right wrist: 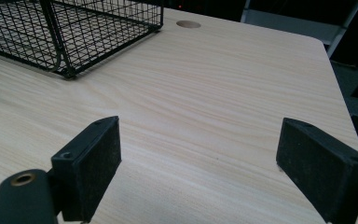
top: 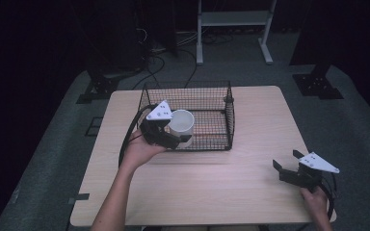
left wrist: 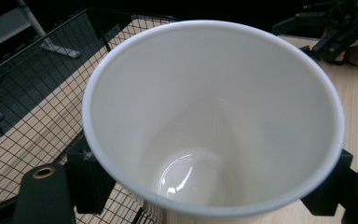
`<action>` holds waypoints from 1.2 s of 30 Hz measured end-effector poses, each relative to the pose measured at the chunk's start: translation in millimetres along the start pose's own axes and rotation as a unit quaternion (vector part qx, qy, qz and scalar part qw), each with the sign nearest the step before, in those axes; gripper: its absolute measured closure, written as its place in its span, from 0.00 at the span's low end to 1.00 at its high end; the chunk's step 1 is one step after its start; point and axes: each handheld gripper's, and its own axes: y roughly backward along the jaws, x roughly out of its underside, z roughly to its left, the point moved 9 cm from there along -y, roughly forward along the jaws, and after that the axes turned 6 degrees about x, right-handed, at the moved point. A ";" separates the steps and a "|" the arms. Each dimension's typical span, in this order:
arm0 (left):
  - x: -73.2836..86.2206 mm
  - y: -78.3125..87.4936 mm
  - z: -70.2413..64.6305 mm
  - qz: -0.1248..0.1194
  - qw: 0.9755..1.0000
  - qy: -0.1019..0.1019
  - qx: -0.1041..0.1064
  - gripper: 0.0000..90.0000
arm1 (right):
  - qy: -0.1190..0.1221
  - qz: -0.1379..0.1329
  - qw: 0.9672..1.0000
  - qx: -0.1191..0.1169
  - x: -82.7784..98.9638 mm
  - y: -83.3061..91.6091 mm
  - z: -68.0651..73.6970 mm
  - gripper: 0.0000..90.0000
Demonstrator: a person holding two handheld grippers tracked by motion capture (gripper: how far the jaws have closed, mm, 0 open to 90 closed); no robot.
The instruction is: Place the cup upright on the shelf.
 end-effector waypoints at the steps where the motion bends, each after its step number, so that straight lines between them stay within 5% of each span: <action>1: -0.9 -0.1 1.5 0.001 1.000 0.000 0.000 0.23 | 0.000 0.000 1.000 0.000 -0.1 0.0 0.0 0.14; 36: -17.3 -23.2 53.7 0.025 1.000 0.019 -0.001 0.23 | -0.002 -0.003 1.000 0.000 -0.4 0.1 -0.7 0.14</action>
